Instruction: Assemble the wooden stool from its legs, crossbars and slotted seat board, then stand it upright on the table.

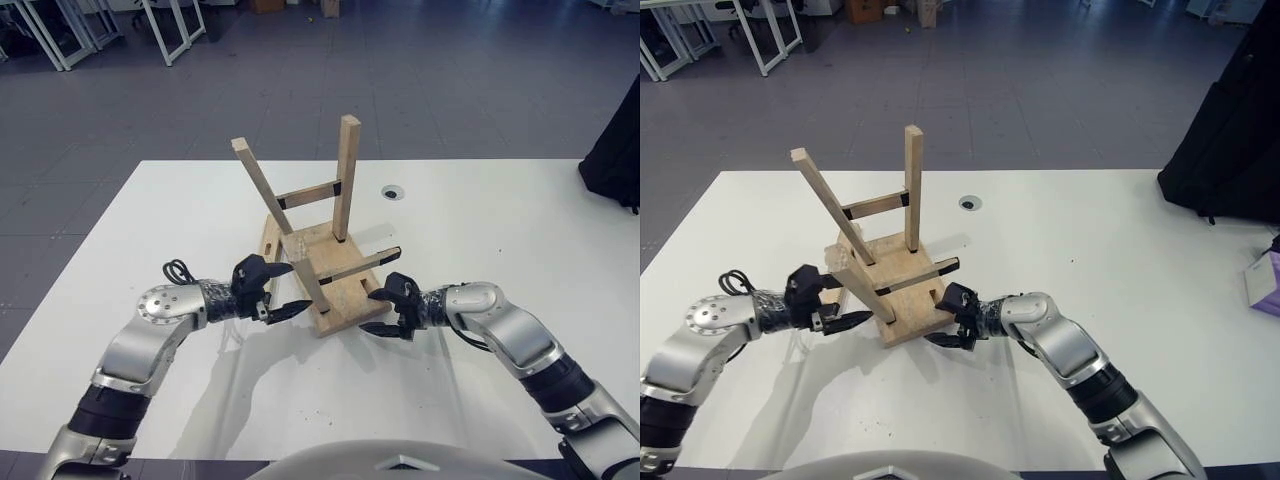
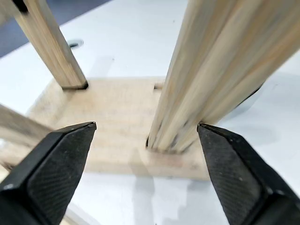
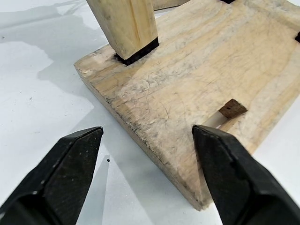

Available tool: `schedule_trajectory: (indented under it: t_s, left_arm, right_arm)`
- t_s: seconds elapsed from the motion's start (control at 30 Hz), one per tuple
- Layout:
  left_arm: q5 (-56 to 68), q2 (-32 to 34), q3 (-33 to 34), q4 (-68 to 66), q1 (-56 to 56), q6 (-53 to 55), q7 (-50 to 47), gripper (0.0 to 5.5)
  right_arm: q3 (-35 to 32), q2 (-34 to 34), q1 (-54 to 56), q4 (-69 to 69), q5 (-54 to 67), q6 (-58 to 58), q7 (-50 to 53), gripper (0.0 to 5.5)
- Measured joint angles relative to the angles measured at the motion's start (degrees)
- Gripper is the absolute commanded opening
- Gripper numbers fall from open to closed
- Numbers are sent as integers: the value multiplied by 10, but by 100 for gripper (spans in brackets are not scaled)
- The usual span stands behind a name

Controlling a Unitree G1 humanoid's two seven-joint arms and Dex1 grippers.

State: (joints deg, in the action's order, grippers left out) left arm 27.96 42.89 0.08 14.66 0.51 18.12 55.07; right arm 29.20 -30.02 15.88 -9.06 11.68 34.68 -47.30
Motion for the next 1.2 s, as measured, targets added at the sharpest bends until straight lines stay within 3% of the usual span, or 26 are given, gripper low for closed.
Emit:
schedule_trajectory:
  t_s: [0.17,0.4,0.53,0.73,0.83,0.9,1.0,1.2]
  left_arm:
    - [118,50,162,40,9,29,35,399]
    - [304,40,249,90,78,74,19,399]
    - [346,-11,220,90,161,90,-78,399]
    - [434,-63,153,139,192,155,-168,399]
    - [390,-56,53,152,154,213,-174,399]
    - [344,-50,29,149,146,174,-149,399]
    - [306,-50,13,149,126,106,-125,399]
    - [333,-73,19,148,115,104,-131,399]
  right_arm:
    - [-9,11,-5,6,3,0,4,351]
    - [-11,22,-7,12,3,0,19,351]
    - [-11,27,-8,15,2,0,27,351]
    - [-11,30,-8,16,2,0,32,351]
    - [-11,31,-9,16,2,0,34,351]
    - [-12,31,-10,16,1,-1,37,351]
    - [-17,34,-11,18,2,-1,39,351]
    - [-17,36,-12,20,2,-1,39,351]
